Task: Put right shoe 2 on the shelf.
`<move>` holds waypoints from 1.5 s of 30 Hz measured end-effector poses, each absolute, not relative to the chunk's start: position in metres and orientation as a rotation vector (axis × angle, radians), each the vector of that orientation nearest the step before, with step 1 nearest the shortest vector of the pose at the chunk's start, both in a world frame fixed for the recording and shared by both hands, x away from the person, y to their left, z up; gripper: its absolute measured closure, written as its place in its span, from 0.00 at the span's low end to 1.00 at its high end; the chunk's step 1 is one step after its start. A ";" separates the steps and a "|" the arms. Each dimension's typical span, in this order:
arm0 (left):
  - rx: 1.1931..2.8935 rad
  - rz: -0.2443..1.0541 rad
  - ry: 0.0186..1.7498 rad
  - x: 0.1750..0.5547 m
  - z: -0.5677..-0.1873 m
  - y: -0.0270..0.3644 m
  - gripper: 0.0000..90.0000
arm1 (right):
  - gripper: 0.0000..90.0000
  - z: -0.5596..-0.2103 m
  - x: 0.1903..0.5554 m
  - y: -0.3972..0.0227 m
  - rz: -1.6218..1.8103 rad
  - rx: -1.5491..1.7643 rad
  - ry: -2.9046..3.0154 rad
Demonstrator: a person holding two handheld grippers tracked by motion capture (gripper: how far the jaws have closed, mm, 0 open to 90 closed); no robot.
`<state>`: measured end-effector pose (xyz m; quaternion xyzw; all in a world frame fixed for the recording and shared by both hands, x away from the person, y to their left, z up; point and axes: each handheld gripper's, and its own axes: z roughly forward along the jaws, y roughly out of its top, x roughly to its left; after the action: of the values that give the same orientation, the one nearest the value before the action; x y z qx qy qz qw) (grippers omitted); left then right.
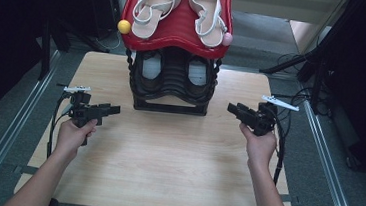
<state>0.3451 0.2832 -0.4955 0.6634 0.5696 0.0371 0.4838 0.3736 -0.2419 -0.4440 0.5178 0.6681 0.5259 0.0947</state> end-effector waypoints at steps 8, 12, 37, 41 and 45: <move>1.620 0.097 1.383 0.345 -0.495 0.283 0.43 | 0.60 -0.470 0.366 -0.238 1.557 1.544 2.030; 1.635 0.107 1.375 0.346 -0.495 0.284 0.43 | 0.60 -0.478 0.368 -0.236 1.553 1.541 2.025; 1.663 0.094 1.374 0.350 -0.499 0.281 0.42 | 0.58 -0.487 0.373 -0.247 1.557 1.585 1.994; 1.662 0.094 1.377 0.350 -0.499 0.281 0.42 | 0.58 -0.487 0.372 -0.251 1.555 1.599 1.984; 1.667 0.092 1.377 0.350 -0.500 0.281 0.41 | 0.58 -0.488 0.372 -0.251 1.554 1.600 1.985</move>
<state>0.3504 0.2808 -0.4995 0.6800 0.5618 0.0375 0.4696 0.3722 -0.2509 -0.4884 0.5343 0.6628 0.5188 0.0780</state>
